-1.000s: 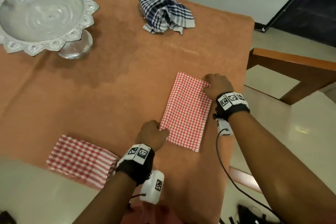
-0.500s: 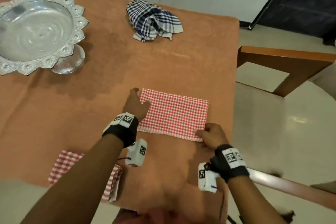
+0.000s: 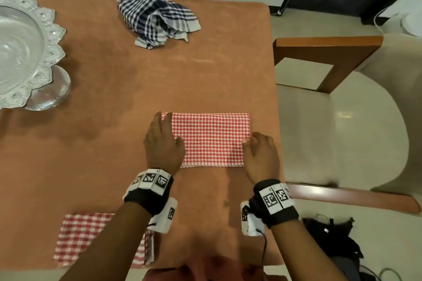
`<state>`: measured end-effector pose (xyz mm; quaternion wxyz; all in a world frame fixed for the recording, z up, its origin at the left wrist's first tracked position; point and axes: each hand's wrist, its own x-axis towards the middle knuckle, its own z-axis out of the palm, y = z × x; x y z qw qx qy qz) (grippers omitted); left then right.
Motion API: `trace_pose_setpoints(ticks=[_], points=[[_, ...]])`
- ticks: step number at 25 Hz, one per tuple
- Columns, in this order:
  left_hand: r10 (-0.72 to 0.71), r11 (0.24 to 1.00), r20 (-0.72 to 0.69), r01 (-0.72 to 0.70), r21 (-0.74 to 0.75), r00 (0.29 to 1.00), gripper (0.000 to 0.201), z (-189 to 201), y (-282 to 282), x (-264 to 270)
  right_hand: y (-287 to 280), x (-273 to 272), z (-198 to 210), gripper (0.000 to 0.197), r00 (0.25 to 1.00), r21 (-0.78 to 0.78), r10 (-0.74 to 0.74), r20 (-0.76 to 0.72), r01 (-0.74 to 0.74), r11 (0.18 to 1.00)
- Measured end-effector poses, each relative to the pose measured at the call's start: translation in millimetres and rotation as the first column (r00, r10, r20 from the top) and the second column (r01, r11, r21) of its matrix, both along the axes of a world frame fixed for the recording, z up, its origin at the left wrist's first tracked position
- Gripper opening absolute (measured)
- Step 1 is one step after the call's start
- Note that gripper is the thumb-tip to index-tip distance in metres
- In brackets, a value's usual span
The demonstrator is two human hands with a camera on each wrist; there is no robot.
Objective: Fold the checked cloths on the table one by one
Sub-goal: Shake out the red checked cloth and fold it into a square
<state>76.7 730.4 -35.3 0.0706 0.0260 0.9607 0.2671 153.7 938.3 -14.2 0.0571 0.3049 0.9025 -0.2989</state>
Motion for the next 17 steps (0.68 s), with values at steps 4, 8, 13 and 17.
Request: trace_pose_setpoints(ticks=[4, 8, 13, 17], points=[[-0.300, 0.952, -0.022, 0.297, -0.076, 0.954, 0.066, -1, 23, -3, -64, -44, -4, 0.052, 0.901, -0.081, 0.350, -0.256, -0.381, 0.921], [-0.464, 0.781, 0.286, 0.539, -0.316, 0.839, 0.093, -27, 10, -19, -99, -76, -32, 0.072, 0.848, -0.176, 0.527, -0.063, -0.529, 0.830], [-0.433, 0.783, 0.263, 0.504, -0.365, 0.862, 0.084, -39, 5, -15, -91, -70, -52, 0.070, 0.791, -0.085, 0.599, 0.125, -0.593, 0.800], [-0.325, 0.871, 0.156, 0.359, -0.334, 0.933, 0.094, -42, -7, -23, -47, -59, -56, 0.067, 0.811, 0.069, 0.517, 0.274, -0.553, 0.830]])
